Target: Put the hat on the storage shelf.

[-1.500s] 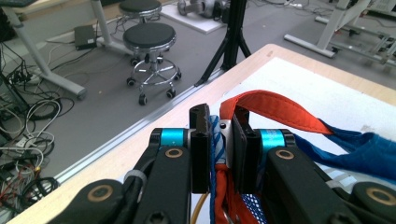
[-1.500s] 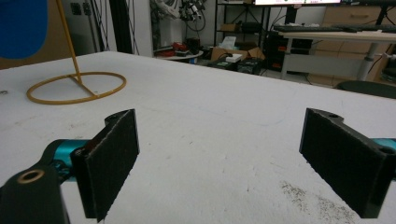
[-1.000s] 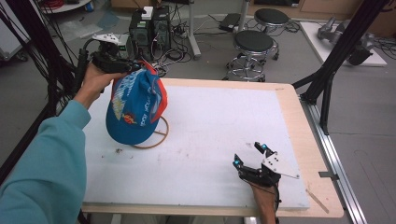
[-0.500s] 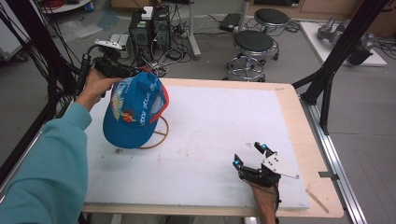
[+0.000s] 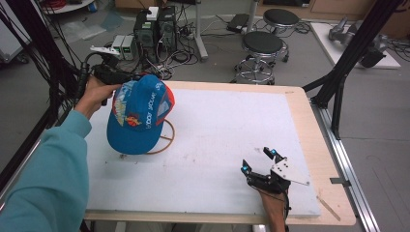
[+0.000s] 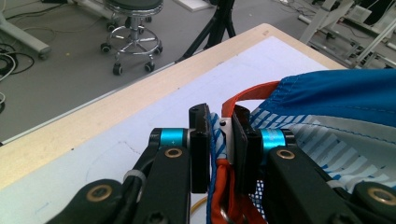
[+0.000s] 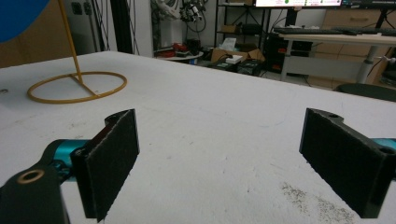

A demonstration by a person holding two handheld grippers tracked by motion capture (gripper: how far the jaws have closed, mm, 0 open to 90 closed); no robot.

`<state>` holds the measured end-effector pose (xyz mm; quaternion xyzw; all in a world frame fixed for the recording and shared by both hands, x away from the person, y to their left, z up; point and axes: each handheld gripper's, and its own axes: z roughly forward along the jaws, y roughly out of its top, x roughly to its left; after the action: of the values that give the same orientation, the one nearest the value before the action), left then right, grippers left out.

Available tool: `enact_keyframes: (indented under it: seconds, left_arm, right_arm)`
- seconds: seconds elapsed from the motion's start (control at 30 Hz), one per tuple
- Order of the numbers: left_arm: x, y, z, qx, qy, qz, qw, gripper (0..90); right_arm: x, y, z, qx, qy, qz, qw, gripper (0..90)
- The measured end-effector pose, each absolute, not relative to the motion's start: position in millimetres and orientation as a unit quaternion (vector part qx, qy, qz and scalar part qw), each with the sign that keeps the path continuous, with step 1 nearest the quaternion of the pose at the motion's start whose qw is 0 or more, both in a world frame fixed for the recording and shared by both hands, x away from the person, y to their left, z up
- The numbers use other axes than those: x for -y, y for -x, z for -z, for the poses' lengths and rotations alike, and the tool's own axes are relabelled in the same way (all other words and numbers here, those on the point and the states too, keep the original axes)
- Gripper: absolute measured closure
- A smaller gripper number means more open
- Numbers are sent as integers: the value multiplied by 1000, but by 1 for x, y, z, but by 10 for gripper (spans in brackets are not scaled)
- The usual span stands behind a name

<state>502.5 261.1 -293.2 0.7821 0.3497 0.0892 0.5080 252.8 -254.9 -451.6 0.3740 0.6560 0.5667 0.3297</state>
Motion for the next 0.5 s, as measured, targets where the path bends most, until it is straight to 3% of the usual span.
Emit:
enact_keyframes:
  seconds: [0.27,0.5]
  left_arm:
    - [-264,-499,294,-351,-778,-94,512,780]
    - [-267,-496,295,-358,-774,-111,511,689]
  right_arm:
    - [255,-253,452,-656,-373,-567,331,109]
    - [255,-253,452,-656,-373,-567,330,109]
